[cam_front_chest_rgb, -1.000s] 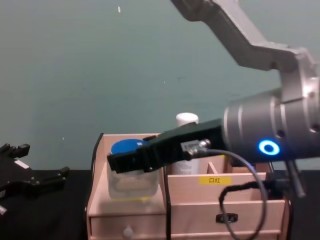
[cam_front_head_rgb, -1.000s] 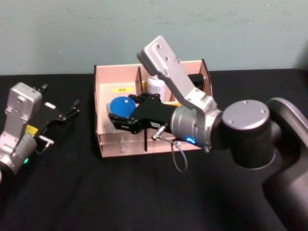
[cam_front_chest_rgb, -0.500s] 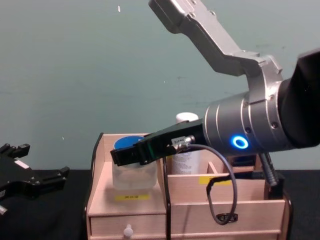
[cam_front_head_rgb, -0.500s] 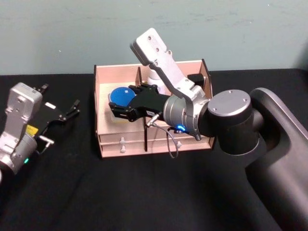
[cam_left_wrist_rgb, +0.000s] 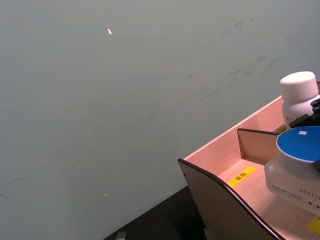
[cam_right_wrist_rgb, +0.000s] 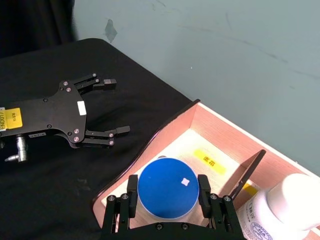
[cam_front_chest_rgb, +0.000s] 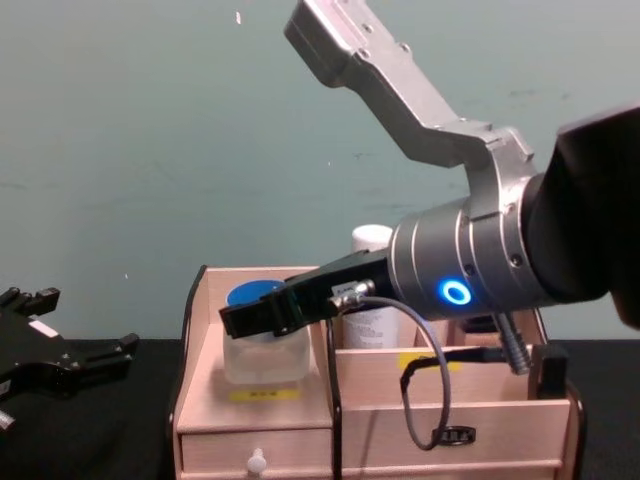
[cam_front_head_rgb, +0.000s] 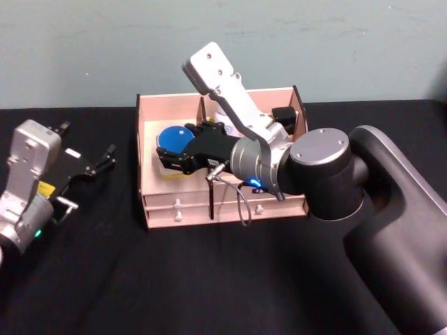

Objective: Pick up the facial cleanser and watermelon frost from the table and place them into the tiered storage box.

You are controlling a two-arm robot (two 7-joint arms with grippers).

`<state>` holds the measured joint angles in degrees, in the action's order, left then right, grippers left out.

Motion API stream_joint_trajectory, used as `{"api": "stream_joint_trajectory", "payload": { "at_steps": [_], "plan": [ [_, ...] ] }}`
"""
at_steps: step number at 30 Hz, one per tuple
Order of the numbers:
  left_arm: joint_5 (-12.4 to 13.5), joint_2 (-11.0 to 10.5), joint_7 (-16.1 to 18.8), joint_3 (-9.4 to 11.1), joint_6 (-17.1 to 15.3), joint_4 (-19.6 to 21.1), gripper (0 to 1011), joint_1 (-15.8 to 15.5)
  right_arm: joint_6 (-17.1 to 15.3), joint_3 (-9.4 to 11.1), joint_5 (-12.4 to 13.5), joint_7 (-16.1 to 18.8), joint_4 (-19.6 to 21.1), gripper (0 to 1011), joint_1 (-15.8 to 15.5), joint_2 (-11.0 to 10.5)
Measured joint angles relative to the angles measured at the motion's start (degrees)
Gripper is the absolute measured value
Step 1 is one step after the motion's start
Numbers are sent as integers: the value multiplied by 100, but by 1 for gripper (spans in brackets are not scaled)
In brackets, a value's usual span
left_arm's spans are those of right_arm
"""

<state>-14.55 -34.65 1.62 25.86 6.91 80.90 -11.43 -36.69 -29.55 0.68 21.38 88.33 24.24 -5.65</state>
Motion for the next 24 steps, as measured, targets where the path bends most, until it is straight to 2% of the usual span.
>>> {"api": "stream_joint_trajectory", "payload": {
  "at_steps": [24],
  "plan": [
    [0,0,0,0,0,0,1001,0,62,13,-150,63,-223,713,-34,74]
  ]
}}
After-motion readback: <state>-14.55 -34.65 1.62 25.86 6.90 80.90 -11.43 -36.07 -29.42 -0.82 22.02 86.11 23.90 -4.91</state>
